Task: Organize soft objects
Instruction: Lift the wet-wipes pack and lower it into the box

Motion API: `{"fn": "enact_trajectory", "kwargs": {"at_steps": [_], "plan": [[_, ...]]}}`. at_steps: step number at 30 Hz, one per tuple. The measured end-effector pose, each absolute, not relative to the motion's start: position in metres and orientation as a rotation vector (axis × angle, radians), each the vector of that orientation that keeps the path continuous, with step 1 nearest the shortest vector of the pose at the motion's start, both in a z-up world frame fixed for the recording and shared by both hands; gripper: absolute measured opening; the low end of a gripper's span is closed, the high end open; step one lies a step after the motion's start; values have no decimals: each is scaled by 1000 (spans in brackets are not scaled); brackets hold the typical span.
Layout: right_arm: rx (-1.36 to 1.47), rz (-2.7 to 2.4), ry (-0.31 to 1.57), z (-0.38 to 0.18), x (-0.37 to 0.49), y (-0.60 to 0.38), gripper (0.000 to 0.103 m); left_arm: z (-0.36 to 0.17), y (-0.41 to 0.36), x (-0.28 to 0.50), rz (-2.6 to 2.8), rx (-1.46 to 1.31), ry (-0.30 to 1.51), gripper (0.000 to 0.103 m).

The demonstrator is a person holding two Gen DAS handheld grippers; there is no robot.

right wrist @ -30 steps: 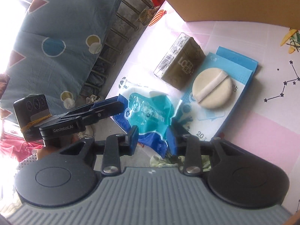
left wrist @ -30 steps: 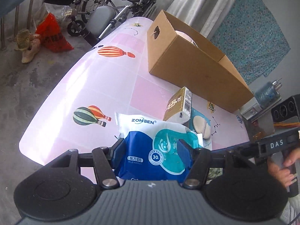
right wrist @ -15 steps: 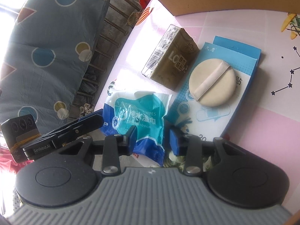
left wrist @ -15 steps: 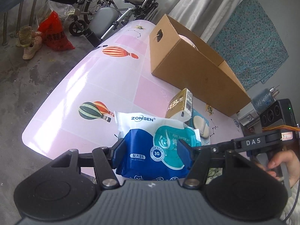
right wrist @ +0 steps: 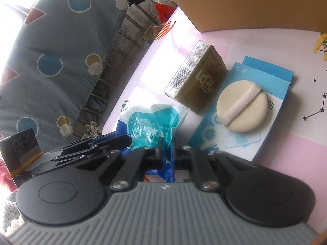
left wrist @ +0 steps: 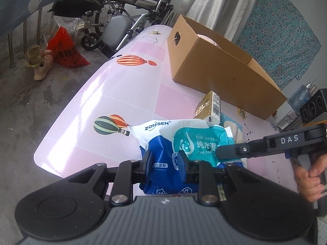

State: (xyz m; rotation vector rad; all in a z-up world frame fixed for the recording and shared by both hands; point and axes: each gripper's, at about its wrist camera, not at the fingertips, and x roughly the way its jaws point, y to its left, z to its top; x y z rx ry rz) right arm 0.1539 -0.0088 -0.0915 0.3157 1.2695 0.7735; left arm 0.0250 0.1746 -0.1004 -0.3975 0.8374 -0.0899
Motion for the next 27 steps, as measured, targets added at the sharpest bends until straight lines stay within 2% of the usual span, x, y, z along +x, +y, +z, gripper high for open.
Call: {"fn": "enact_trajectory", "kwargs": {"at_steps": [10, 17, 22, 27], "plan": [[316, 852, 1146, -51, 150, -13, 5, -78, 175, 20, -99, -432, 807, 24], [381, 858, 1000, 0, 168, -39, 5, -19, 162, 54, -136, -367, 694, 24], [400, 828, 878, 44, 221, -69, 5, 30, 141, 130, -205, -273, 620, 24], [408, 724, 799, 66, 323, -91, 4, 54, 113, 262, -243, -185, 620, 25]]}}
